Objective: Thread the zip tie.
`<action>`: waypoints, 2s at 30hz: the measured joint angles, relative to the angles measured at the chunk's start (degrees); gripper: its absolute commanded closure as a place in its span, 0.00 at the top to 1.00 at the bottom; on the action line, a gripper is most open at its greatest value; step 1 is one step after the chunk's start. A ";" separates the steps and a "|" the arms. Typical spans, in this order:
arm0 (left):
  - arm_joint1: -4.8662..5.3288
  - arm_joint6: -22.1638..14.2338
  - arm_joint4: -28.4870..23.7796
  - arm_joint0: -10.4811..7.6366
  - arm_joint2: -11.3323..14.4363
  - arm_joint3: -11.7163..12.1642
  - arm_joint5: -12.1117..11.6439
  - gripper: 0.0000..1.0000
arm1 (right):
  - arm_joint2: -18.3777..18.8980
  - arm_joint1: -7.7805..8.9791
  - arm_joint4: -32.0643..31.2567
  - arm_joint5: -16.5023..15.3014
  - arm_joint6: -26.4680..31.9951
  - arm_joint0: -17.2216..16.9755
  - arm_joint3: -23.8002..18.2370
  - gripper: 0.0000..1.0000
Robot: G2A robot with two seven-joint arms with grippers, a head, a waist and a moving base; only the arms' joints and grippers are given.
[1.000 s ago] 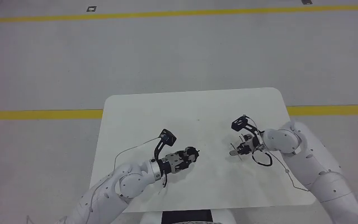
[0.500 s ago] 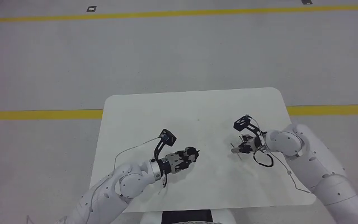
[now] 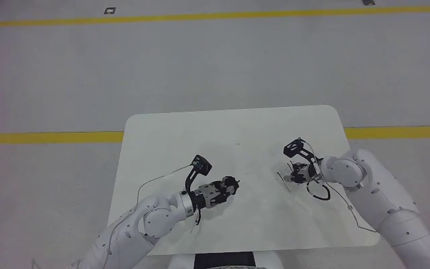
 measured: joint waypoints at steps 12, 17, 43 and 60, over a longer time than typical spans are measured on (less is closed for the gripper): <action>0.00 0.00 0.00 0.00 0.00 0.00 0.00 0.00 | -0.59 -0.19 -0.13 0.99 0.25 0.70 0.95 0.24; 0.00 0.00 0.00 0.00 0.00 0.00 0.00 0.00 | -0.67 -0.23 -0.62 1.51 0.07 0.82 1.03 0.21; 0.00 0.00 0.00 0.00 0.00 0.00 0.00 0.00 | -2.25 -0.81 -2.29 3.66 -0.19 2.06 2.75 0.09; 0.00 0.00 0.00 0.00 0.00 0.00 0.00 0.00 | -2.35 -1.00 -2.82 4.07 -0.53 2.01 3.22 0.06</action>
